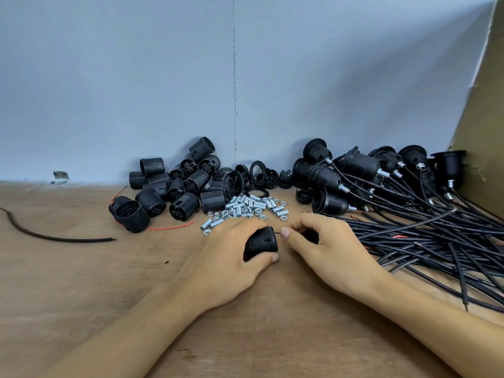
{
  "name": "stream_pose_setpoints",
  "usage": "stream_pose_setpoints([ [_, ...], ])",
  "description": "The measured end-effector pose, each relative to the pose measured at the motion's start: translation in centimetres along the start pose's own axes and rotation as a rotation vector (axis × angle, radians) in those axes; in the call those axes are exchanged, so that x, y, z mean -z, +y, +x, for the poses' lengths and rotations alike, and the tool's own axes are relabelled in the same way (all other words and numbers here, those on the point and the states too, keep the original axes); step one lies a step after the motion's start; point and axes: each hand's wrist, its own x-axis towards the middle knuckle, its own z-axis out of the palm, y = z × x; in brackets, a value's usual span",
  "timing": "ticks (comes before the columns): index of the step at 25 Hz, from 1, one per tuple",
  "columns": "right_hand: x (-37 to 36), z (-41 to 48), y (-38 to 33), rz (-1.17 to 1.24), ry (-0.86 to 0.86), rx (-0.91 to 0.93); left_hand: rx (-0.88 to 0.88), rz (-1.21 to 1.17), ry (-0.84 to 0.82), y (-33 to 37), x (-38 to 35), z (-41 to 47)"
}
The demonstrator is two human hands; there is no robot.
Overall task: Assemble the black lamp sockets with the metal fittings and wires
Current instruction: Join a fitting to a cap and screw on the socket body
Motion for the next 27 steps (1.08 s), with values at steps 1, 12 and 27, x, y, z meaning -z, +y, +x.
stream_pose_setpoints([
  [1,0.6,0.4,0.0,-0.019,-0.043,0.008,0.022,-0.007,0.012,-0.2,0.1,0.1],
  [12,3.5,2.2,1.6,0.057,-0.417,0.055,0.047,-0.175,0.060,-0.2,0.5,0.1],
  [27,4.5,2.2,0.4,0.238,-0.661,-0.023,-0.078,-0.181,0.145,0.7,0.6,-0.4],
])
